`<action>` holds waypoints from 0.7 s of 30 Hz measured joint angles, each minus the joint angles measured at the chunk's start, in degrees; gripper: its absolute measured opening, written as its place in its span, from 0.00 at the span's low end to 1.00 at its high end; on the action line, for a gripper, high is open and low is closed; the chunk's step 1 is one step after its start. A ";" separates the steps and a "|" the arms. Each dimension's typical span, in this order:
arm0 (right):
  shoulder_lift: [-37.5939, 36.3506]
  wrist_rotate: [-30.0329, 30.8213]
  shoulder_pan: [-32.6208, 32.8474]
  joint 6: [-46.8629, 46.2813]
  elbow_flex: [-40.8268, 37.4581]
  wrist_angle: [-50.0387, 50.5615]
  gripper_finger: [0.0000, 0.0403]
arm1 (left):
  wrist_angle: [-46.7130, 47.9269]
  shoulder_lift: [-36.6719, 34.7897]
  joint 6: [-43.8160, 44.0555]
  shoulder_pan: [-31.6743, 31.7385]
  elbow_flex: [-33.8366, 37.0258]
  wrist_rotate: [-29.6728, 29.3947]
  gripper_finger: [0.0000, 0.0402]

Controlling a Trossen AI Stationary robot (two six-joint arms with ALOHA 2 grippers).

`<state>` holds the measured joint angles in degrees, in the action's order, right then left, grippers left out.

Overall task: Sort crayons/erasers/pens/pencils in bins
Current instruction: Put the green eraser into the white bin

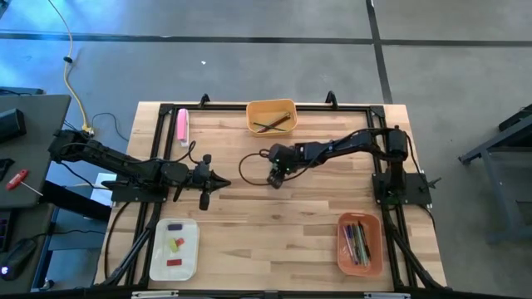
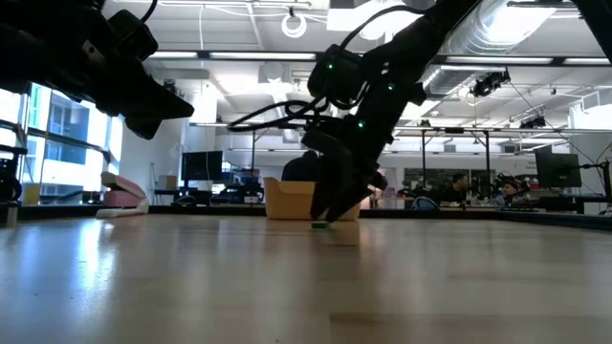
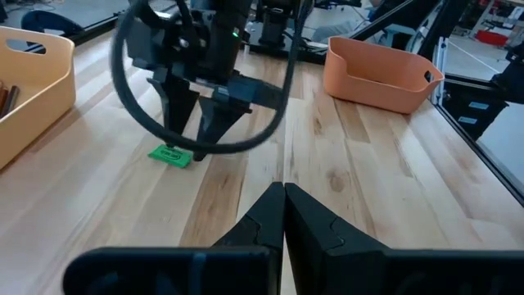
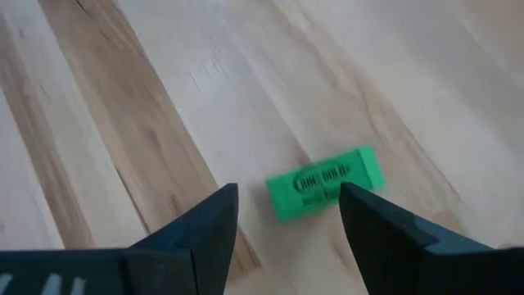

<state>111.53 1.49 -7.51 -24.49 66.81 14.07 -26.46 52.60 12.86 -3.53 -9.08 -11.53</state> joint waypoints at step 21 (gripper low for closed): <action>0.00 14.82 3.13 -14.51 0.00 -1.90 0.51 | -0.55 0.00 -1.01 0.00 0.00 0.42 0.00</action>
<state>111.53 16.31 -4.38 -39.00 66.81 12.17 -27.00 52.60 11.85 -3.53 -9.08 -11.11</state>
